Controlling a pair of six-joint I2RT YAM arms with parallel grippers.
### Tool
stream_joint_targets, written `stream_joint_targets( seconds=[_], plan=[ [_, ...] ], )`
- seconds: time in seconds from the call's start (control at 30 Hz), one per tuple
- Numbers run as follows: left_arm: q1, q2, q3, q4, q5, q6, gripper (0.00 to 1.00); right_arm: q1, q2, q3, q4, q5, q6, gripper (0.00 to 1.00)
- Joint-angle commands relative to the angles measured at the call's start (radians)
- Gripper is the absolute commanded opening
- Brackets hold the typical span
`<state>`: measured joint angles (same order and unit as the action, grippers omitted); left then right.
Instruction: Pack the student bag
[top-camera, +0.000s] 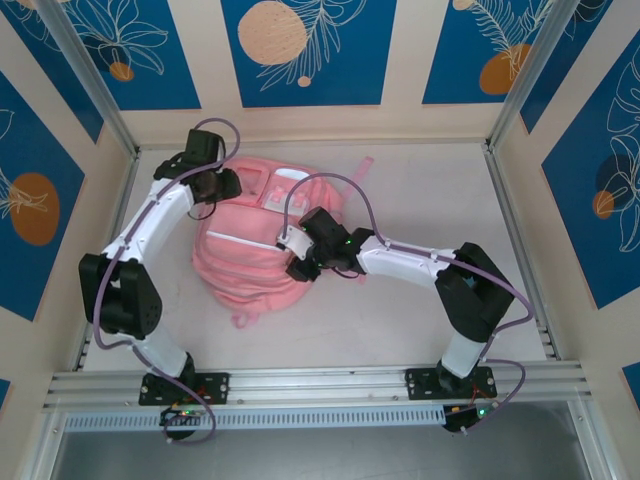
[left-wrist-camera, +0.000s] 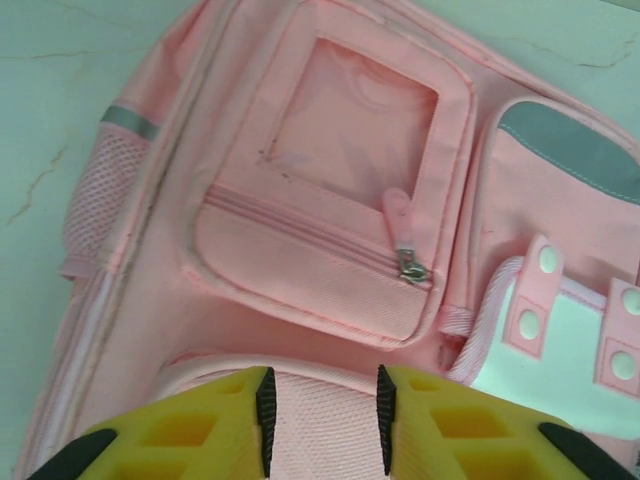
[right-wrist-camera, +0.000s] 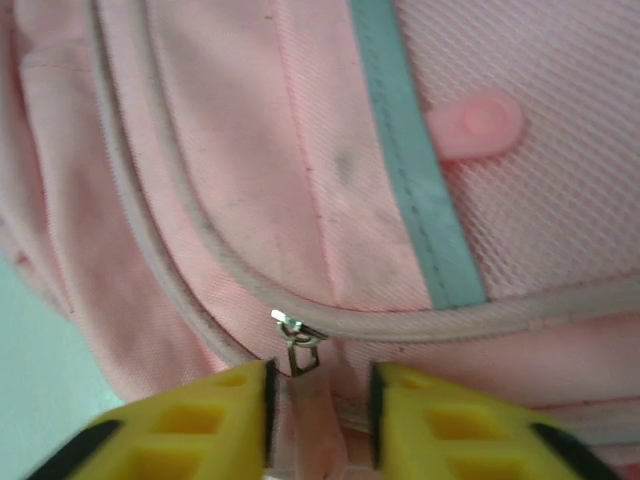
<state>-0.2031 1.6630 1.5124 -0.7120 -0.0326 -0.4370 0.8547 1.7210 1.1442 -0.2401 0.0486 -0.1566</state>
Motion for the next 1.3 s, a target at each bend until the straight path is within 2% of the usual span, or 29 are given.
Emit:
stream_joint_targets(
  seconds=[0.0,0.13,0.27,0.43,0.53,0.63,0.87,1.0,1.27],
  plan=[
    [0.038,-0.039,-0.036,-0.011,0.034,0.004,0.37,0.016,0.011,0.01,-0.025,0.08,-0.02,0.19],
    [0.063,-0.074,-0.063,-0.011,0.048,0.004,0.42,0.011,0.003,0.007,-0.011,0.147,-0.008,0.01],
    [0.066,-0.099,-0.086,0.0,0.096,0.018,0.43,-0.024,-0.018,0.005,-0.007,0.174,0.02,0.0],
    [0.048,-0.095,-0.11,0.056,0.285,0.051,0.42,-0.106,-0.032,0.018,-0.033,0.2,0.057,0.0],
    [-0.003,-0.06,-0.093,0.082,0.35,0.069,0.38,-0.158,-0.034,0.031,-0.061,0.191,0.069,0.0],
    [-0.075,-0.005,-0.056,0.115,0.37,0.069,0.34,-0.186,-0.038,0.032,-0.071,0.18,0.067,0.0],
    [-0.222,0.203,0.11,0.146,0.325,0.055,0.21,-0.225,-0.072,0.007,-0.067,0.07,0.084,0.0],
    [-0.248,0.307,0.202,0.11,0.255,0.026,0.13,-0.227,-0.083,-0.004,-0.069,0.041,0.097,0.0],
    [-0.284,0.45,0.285,0.033,0.141,-0.024,0.06,-0.215,-0.096,-0.051,-0.069,-0.077,0.136,0.0]
  ],
)
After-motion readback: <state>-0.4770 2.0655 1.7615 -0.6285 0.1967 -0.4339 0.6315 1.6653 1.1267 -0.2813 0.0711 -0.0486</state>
